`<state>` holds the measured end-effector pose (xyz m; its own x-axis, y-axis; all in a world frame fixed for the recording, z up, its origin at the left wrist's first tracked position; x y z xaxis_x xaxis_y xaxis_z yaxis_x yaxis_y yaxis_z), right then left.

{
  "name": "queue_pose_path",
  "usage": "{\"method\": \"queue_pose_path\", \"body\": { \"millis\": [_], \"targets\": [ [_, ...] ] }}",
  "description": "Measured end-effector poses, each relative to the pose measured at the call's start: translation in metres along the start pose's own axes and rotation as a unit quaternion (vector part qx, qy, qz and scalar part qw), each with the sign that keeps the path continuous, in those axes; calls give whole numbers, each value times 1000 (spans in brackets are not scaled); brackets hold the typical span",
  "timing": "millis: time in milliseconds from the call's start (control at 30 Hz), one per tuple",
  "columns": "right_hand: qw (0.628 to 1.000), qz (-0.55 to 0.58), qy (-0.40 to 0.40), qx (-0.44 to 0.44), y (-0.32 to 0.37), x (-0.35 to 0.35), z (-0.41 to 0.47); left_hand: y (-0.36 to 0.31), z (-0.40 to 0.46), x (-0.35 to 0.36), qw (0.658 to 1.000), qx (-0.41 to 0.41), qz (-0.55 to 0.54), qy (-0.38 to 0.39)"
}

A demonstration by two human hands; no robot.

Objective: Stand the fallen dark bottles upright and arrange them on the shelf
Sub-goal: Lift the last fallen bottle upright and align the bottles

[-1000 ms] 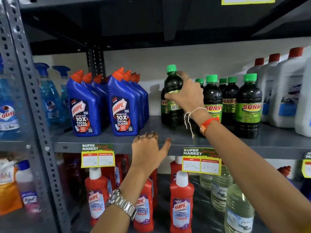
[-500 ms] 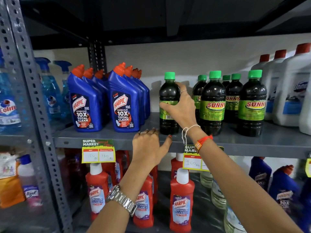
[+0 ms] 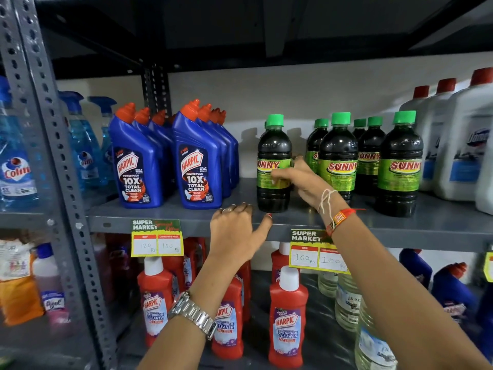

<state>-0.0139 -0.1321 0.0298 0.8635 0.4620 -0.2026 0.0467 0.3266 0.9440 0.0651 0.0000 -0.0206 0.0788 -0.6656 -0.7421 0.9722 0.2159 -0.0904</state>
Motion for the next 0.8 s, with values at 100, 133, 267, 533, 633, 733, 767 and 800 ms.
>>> {"method": "queue_pose_path", "body": {
  "millis": [100, 133, 267, 533, 633, 733, 767, 800],
  "targets": [
    [998, -53, -20, -2, -2, -3, -1, 0, 0, 0, 1000, -3, 4, 3],
    [992, -114, -45, -15, 1, -3, -4, 0, 0, 0, 1000, -4, 5, 1],
    [940, -280, -174, -90, 17, -7, -25, 0, 0, 0, 1000, -5, 16, 0],
    [997, -55, -53, -19, -2, -4, -10, -1, 0, -2, 1000, 1, 11, -11],
    [998, -42, -36, -32, 1, -2, -19, -2, 0, -2, 1000, 3, 14, -12],
    [992, -74, -64, -79, 5, -8, -36, -1, 1, -2, 1000, 6, 10, -16],
    [987, -89, -82, -104, 7, -12, -44, 0, 0, -2, 1000, 3, 10, -15],
    [981, -95, -106, -135, 9, -18, -54, 1, 0, -1, 1000, -1, 13, -15]
  ]
}}
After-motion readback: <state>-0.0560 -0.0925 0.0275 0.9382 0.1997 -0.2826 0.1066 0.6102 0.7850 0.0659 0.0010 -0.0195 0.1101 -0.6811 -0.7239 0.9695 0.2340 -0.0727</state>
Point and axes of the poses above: each hand's wrist, its own z-axis towards the middle knuckle, its own x-axis out of the palm, y = z × x, the point moved 8 cm from there along z, towards the middle knuckle, and after that the axes turned 3 degrees about x, right-handed, at the moved point
